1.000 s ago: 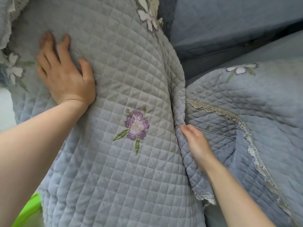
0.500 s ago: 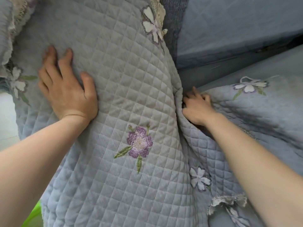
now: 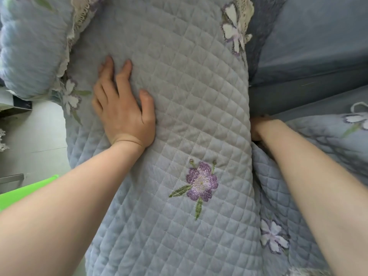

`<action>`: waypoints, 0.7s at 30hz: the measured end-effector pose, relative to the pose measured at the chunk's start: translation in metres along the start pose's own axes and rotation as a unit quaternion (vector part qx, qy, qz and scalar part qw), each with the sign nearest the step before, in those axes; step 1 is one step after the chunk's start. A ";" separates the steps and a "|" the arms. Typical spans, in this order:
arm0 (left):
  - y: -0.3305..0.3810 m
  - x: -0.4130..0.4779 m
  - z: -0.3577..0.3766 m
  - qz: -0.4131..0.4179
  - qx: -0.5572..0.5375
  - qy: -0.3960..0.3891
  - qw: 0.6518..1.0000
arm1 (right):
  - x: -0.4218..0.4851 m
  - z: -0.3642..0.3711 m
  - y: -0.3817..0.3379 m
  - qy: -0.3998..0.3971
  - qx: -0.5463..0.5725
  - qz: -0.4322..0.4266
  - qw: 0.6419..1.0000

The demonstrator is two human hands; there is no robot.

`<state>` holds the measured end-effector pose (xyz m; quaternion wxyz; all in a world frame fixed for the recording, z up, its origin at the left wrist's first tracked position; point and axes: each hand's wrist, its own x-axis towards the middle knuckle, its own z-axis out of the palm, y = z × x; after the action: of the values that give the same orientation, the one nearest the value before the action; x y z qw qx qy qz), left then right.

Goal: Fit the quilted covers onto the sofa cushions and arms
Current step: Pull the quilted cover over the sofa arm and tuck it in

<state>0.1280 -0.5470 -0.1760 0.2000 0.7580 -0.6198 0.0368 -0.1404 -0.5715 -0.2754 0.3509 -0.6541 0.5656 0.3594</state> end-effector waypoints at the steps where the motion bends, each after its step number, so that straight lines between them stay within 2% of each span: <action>1: 0.000 0.000 0.000 0.001 0.002 -0.002 1.000 | -0.002 0.003 -0.001 0.021 -0.004 0.000 1.000; 4: -0.002 0.001 0.000 0.001 0.003 -0.005 1.000 | -0.011 0.007 0.002 0.070 0.006 -0.013 0.997; 12: -0.003 0.001 0.001 0.004 -0.006 -0.004 1.000 | -0.037 0.018 0.021 0.111 0.009 -0.067 0.992; 16: -0.001 0.001 0.002 0.005 -0.006 -0.003 1.000 | -0.041 0.025 0.023 0.162 0.004 -0.059 0.985; 19: 0.000 0.000 0.001 0.003 -0.006 -0.003 1.000 | -0.048 0.036 0.018 0.212 0.044 -0.048 0.975; 21: 0.000 -0.001 0.001 0.007 -0.005 0.001 1.000 | -0.065 0.041 0.022 0.237 0.127 -0.050 0.962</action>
<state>0.1273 -0.5462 -0.1770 0.2040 0.7525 -0.6252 0.0354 -0.1724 -0.5066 -0.2403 0.3042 -0.6986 0.6398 0.1009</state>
